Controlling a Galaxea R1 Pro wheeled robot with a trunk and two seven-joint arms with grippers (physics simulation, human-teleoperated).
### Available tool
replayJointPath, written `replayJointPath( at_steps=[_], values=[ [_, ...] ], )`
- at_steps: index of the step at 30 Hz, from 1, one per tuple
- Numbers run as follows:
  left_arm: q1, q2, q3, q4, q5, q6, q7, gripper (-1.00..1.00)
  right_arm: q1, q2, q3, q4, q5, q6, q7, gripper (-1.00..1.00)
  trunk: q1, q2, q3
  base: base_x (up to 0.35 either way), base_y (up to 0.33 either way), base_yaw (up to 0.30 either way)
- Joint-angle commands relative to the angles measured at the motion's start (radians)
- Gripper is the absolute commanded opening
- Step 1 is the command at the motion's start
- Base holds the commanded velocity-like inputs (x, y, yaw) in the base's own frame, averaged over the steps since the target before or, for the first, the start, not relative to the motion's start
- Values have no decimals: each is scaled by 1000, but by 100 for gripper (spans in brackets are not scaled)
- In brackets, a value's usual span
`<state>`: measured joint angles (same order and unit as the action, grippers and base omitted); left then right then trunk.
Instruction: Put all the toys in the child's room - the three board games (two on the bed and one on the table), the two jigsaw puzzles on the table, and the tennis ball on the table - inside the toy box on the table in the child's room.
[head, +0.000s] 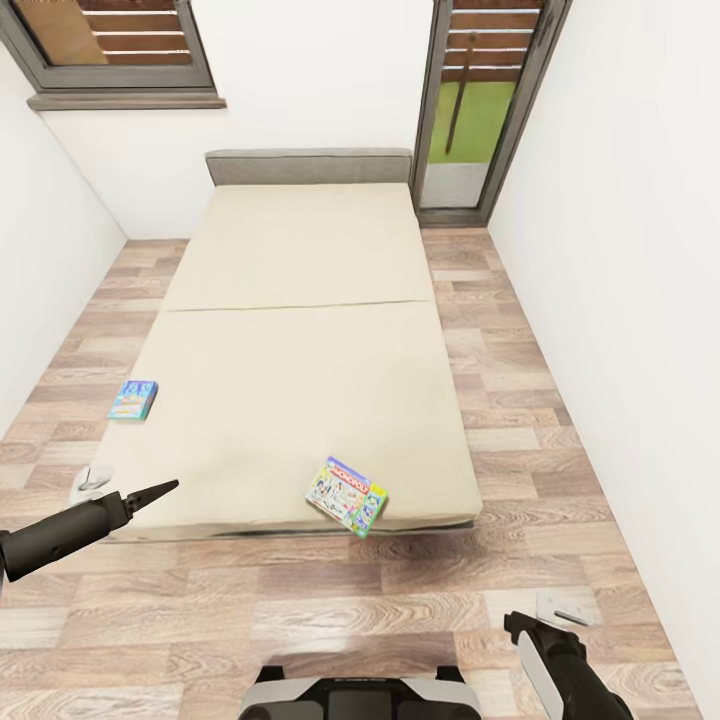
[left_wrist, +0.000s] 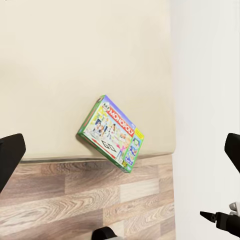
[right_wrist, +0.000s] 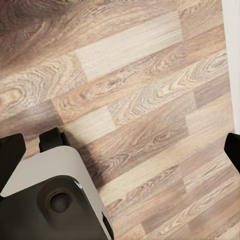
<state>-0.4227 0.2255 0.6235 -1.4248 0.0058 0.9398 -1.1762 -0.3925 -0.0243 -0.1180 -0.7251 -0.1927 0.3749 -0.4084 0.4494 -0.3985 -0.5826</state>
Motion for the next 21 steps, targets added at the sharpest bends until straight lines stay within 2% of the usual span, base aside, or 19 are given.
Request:
replayJointPath(
  at_steps=[1,21],
  values=[
    [-1,0,1,0,0,10,-3,100,0,0,1,-2,-9,3,-6,100,1,-2,0,0,0,0],
    [-1,0,1,0,0,10,-3,100,0,1,1,-1,-8,1,-6,100,1,-2,33,0,0,0]
  ],
)
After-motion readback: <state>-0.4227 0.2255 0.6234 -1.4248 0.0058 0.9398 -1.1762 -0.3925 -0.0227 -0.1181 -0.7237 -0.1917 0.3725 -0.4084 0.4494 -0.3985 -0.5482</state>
